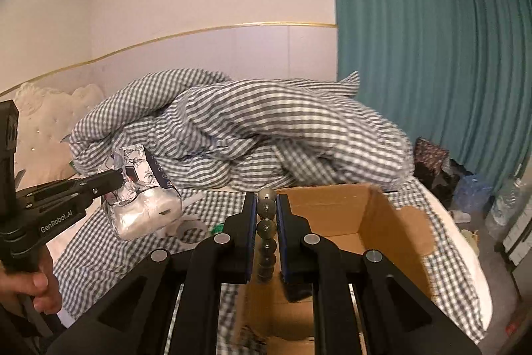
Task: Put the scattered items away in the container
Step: 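Carry the tissue pack and bracelet over the box and release both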
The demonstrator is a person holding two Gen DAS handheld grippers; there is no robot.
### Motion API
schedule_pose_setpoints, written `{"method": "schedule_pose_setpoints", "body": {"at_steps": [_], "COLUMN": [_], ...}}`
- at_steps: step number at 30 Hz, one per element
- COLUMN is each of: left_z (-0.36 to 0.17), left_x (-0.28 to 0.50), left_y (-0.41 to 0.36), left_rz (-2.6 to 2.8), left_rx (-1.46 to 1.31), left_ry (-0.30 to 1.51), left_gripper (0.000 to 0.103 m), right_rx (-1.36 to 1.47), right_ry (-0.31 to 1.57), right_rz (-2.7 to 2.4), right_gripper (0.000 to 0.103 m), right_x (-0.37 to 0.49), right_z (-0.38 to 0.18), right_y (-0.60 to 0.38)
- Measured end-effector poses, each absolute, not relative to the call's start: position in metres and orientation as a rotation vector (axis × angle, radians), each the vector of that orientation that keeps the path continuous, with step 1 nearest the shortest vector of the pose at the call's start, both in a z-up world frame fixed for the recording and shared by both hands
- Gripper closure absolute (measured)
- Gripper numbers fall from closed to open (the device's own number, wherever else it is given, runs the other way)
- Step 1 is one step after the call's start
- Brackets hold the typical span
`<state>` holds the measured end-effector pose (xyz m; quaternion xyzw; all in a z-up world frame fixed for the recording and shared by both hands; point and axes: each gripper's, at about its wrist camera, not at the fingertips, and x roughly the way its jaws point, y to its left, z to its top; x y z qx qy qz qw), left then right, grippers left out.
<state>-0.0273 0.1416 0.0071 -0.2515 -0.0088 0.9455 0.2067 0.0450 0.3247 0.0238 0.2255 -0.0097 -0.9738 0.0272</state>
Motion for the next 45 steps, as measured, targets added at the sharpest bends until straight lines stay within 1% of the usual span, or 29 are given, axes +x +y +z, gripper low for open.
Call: {"method": "schedule_pose_setpoints", "body": {"at_steps": [11,22,33,34,35,36,37,38,42,45], "left_z": [0.012,0.008,-0.001,-0.002,-0.002,-0.003,-0.003,-0.003,-0.005,-0.007], "left_x": [-0.021,-0.023,-0.03,-0.031,-0.031,-0.031,-0.032,-0.032,-0.032,-0.033], "left_y": [0.197,0.246,0.261,0.262,0.262,0.262,0.262,0.262,0.266,0.273], "left_rz": [2.57,2.508,2.492,2.493,2.494,2.493,2.492,2.492,2.479,2.465], "left_rx": [-0.687,-0.689,-0.708,-0.71,-0.711,-0.712,-0.712,-0.712,-0.716,-0.717], "left_ry": [0.046,0.076,0.096,0.1,0.102,0.102,0.101,0.101,0.103,0.114], "left_gripper": [0.101,0.101,0.101,0.101,0.101,0.101,0.101,0.101,0.101,0.101], "right_rx": [0.677,0.806,0.885,0.89,0.894,0.887,0.877,0.862,0.823,0.797], "right_ry": [-0.084,-0.146,-0.172,-0.173,-0.176,-0.178,-0.171,-0.153,-0.122,-0.141], "right_rz": [-3.084,-3.095,-3.054,-3.058,-3.064,-3.073,-3.088,-3.108,-3.155,-3.189], "right_gripper": [0.092,0.092,0.091,0.084,0.066,0.055,0.034,0.025,0.024,0.018], "right_x": [0.063,0.057,0.029,0.028,0.028,0.029,0.03,0.032,0.04,0.047], "right_z": [0.028,-0.001,-0.029,-0.031,-0.031,-0.031,-0.03,-0.028,-0.019,-0.015], "right_y": [0.375,0.426,0.428,0.429,0.429,0.43,0.431,0.43,0.433,0.441]}}
